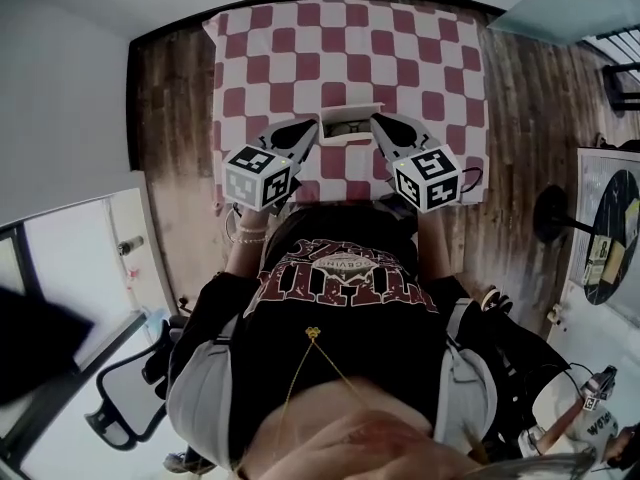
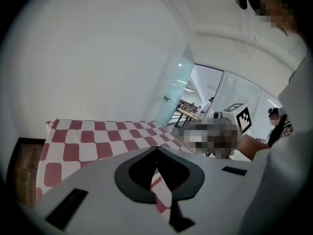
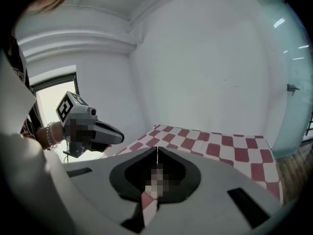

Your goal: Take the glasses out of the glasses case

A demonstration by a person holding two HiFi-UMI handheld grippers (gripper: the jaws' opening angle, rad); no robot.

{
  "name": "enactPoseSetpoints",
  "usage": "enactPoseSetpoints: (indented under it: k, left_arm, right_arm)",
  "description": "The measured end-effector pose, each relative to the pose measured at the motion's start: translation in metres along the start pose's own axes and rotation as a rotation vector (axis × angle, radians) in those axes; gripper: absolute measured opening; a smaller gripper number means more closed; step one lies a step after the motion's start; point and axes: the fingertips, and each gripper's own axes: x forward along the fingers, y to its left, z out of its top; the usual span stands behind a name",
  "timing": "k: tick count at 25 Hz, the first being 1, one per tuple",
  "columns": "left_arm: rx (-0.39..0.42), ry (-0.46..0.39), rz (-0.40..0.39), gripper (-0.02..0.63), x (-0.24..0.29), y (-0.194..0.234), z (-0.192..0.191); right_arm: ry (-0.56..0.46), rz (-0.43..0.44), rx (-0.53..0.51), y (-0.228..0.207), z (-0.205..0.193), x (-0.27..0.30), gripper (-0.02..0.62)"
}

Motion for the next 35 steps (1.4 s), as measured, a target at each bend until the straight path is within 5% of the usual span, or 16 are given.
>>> enactPoseSetpoints:
  k: [28, 35]
  left_arm:
    - [-0.177, -0.027, 0.153, -0.002, -0.049, 0.032, -0.048]
    - [-0.181, -0.016, 0.161, -0.002, -0.053, 0.033, -0.055]
  right_arm:
    - [0.265, 0.111, -0.039, -0.003, -0.087, 0.080, 0.020]
    - [0.345, 0.092, -0.119, -0.008, -0.106, 0.091, 0.020]
